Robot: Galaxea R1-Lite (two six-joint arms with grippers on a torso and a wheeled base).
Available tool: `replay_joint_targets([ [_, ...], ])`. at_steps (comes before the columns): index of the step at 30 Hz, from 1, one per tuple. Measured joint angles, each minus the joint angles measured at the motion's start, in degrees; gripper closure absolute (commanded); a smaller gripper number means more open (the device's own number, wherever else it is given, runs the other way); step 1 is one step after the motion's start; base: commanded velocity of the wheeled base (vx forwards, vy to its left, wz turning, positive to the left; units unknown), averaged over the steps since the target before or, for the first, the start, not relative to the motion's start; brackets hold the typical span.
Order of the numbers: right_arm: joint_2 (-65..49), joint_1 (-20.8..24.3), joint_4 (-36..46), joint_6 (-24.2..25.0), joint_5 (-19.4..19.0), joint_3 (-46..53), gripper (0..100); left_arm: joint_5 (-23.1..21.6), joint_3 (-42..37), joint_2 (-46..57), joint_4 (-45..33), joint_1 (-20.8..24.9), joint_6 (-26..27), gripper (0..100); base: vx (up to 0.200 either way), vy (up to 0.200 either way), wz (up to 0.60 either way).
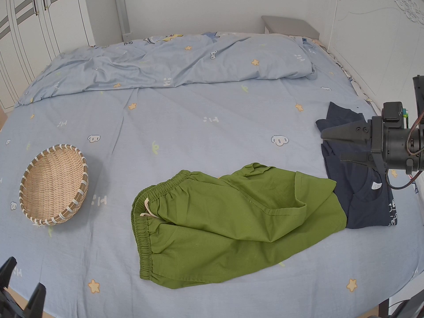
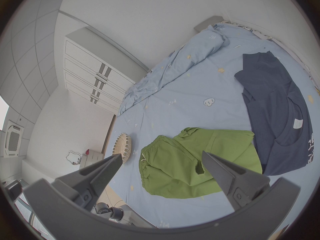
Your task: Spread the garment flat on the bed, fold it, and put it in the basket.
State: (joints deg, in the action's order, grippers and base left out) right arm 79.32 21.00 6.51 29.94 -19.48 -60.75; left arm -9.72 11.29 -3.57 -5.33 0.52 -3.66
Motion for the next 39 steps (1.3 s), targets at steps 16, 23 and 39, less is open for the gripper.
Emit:
replay_joint_targets([
  [16, -4.2, -7.0, -4.7, -0.7, -4.4, 6.6, 0, -16.6, 10.4, -36.2, 2.7, 3.3, -5.4, 0, 0.0, 0.0, 0.0],
  [23, -4.1, -9.7, -6.1, -1.3, -4.9, 7.7, 0, -21.8, 6.2, -56.4, 14.4, 5.3, -4.0, 0, 0.0, 0.0, 0.0],
  [39, -2.5, -13.7, -9.0, -3.8, -5.4, 10.1, 0, -33.4, -3.1, -96.9, 50.4, 6.9, -1.9, 0, 0.0, 0.0, 0.0],
])
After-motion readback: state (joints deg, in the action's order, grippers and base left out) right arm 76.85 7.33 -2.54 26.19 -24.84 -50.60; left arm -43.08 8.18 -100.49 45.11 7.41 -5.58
